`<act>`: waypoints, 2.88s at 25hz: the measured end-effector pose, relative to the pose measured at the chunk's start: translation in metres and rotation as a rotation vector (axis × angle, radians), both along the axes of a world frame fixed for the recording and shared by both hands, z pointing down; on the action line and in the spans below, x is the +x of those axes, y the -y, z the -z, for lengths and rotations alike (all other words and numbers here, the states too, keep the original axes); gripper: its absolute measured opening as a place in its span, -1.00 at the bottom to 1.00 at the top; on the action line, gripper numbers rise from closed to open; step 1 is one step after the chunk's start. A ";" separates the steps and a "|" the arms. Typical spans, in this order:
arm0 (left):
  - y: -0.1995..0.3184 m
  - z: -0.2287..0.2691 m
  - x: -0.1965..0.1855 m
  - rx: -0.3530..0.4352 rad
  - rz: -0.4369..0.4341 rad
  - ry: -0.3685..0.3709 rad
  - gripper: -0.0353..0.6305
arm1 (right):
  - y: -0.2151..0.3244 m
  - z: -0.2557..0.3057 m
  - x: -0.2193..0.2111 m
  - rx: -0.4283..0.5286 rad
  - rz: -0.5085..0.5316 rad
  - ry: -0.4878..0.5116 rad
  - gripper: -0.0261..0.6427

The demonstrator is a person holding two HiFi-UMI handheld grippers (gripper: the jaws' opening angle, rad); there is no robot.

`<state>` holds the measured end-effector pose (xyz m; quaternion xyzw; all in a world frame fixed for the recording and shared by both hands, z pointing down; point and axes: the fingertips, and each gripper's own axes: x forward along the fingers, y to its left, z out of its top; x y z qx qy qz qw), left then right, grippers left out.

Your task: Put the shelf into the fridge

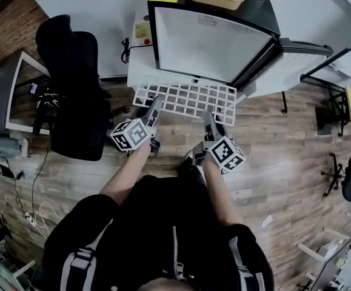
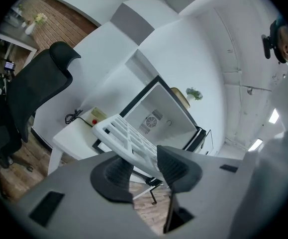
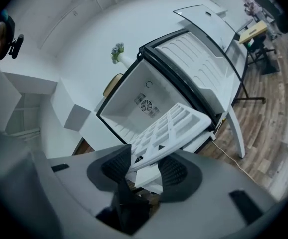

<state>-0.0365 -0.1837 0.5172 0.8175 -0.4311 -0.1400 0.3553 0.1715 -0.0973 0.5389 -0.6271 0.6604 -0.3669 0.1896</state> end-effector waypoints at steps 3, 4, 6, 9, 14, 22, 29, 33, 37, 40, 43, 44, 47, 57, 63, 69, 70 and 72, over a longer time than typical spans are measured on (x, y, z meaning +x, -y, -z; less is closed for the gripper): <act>0.009 0.000 0.022 -0.011 0.041 0.004 -0.41 | 0.020 -0.003 0.024 -0.012 0.059 0.009 -0.38; 0.013 0.000 0.027 -0.011 0.055 0.004 -0.41 | 0.026 -0.002 0.030 -0.011 0.075 0.009 -0.38; 0.020 0.003 0.038 -0.006 0.082 0.001 -0.41 | 0.038 0.001 0.042 -0.005 0.099 0.012 -0.38; 0.024 0.006 0.050 -0.002 0.109 0.001 -0.41 | 0.046 0.001 0.055 -0.003 0.124 0.023 -0.38; 0.041 0.006 0.063 -0.006 0.120 0.005 -0.41 | 0.064 0.001 0.069 -0.004 0.137 0.039 -0.39; 0.075 0.006 0.069 -0.009 0.120 -0.020 -0.41 | 0.093 0.007 0.075 0.004 0.118 0.025 -0.40; 0.095 0.005 0.070 -0.008 0.106 -0.039 -0.41 | 0.109 0.011 0.075 0.016 0.100 -0.003 -0.41; 0.102 0.004 0.074 -0.011 0.096 -0.053 -0.41 | 0.114 0.012 0.077 0.014 0.091 -0.012 -0.41; 0.107 0.004 0.075 -0.011 0.088 -0.056 -0.41 | 0.118 0.012 0.079 0.014 0.085 -0.013 -0.41; 0.108 0.003 0.076 -0.008 0.085 -0.055 -0.41 | 0.119 0.012 0.079 0.017 0.081 -0.016 -0.41; 0.107 0.005 0.075 -0.002 0.084 -0.065 -0.41 | 0.119 0.016 0.080 0.032 0.080 -0.029 -0.41; 0.107 0.006 0.075 0.003 0.083 -0.067 -0.41 | 0.118 0.016 0.079 0.032 0.084 -0.023 -0.41; 0.104 0.009 0.075 0.015 0.084 -0.060 -0.41 | 0.116 0.013 0.079 0.028 0.088 -0.005 -0.41; 0.109 0.009 0.075 0.006 0.078 -0.083 -0.41 | 0.122 0.016 0.080 0.035 0.082 -0.005 -0.42; 0.123 0.012 0.078 0.007 0.070 -0.083 -0.41 | 0.130 0.018 0.081 0.038 0.068 0.012 -0.43; 0.135 0.014 0.081 0.010 0.055 -0.100 -0.41 | 0.140 0.017 0.085 0.035 0.050 0.005 -0.43; 0.136 0.014 0.081 0.011 0.051 -0.099 -0.41 | 0.141 0.018 0.085 0.038 0.047 0.000 -0.43; 0.138 0.015 0.083 0.014 0.044 -0.099 -0.41 | 0.145 0.025 0.087 0.052 0.034 -0.015 -0.43</act>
